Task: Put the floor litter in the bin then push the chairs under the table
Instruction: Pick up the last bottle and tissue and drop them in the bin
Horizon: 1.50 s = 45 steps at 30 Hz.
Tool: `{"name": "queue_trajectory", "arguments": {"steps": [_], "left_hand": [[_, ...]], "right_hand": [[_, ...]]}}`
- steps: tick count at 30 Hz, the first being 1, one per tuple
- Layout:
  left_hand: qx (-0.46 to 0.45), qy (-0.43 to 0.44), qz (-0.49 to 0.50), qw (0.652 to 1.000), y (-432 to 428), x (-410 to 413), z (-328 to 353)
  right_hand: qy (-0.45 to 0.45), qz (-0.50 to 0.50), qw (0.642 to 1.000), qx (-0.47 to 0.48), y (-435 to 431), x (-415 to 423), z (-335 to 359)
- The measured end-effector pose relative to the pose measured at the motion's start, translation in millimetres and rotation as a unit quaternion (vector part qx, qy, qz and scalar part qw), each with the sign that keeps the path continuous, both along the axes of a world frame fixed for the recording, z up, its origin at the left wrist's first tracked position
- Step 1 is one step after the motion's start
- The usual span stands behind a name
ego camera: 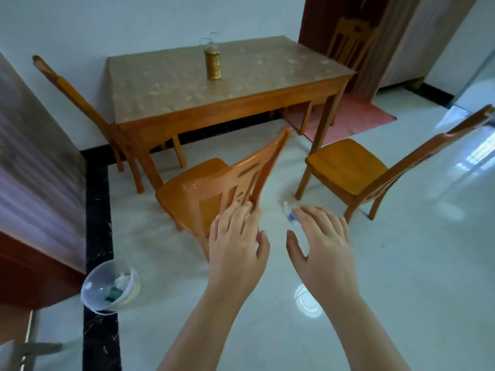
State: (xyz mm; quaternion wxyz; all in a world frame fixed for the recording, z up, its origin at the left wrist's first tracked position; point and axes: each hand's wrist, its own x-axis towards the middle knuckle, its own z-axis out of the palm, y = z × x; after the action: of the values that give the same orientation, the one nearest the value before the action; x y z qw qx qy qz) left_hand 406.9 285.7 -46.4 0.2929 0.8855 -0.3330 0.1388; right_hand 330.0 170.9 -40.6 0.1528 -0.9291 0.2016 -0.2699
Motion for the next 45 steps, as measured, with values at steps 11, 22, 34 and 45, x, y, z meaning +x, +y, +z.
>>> {"name": "queue_trajectory", "arguments": {"steps": [11,22,34,45], "left_hand": [[0.001,-0.043,-0.057,0.997,-169,39,-42],[0.038,0.017,-0.105,0.994,-330,123,-68],[0.082,0.058,0.072,0.992,-469,173,-140],[0.068,0.111,0.14,0.981,-540,224,-359]], "right_hand": [[0.05,-0.089,0.995,0.009,-150,17,-32],[0.1,-0.11,0.989,0.009,-305,101,-49],[0.127,0.064,0.989,0.047,-485,190,-134],[0.212,0.161,0.963,0.041,-561,251,-350]]}}
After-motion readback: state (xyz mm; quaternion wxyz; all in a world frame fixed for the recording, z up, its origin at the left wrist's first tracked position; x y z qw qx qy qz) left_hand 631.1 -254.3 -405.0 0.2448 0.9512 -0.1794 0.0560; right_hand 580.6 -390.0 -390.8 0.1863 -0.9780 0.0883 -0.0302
